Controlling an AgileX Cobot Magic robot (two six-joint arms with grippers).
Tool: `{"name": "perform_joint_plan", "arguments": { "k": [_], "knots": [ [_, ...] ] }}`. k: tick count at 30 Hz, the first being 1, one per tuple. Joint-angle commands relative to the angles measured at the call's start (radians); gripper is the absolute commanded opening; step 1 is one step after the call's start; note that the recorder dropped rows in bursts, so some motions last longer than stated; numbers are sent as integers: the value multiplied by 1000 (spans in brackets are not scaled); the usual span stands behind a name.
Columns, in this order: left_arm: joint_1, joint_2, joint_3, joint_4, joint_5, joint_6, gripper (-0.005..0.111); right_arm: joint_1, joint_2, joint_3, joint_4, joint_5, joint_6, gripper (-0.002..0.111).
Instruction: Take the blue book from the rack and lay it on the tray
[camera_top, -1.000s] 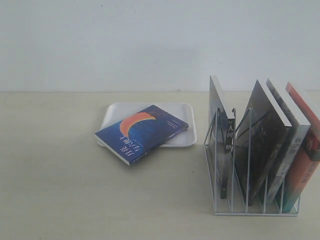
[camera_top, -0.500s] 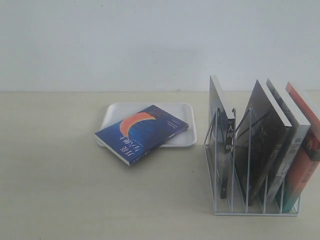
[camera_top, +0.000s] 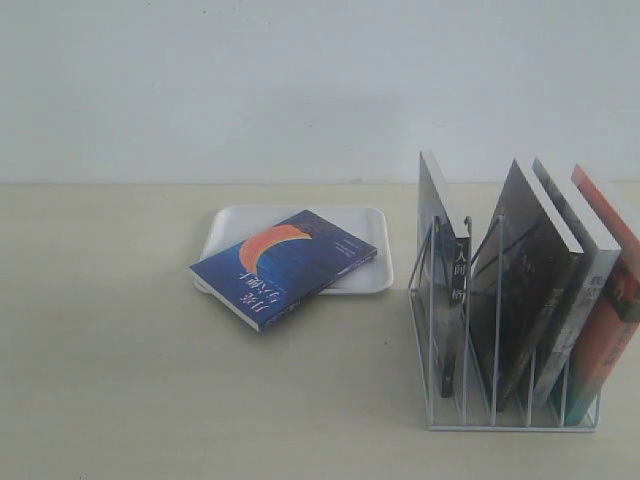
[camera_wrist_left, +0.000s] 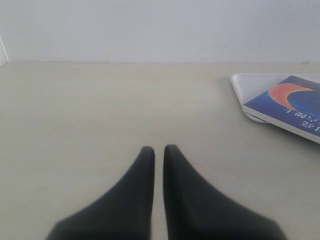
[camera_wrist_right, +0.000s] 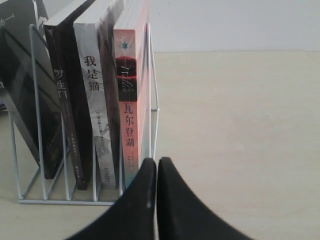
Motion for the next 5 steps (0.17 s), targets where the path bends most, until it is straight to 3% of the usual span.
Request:
{"name": "perform_joint_plan", "arguments": {
  "k": [1,5],
  "knots": [
    [-8,-2,4,2,-6,2,6,-2,-4,0,1,-3,-1,0],
    [-8,-2,4,2,-6,2,6,-2,-4,0,1,-3,-1,0]
  ]
}}
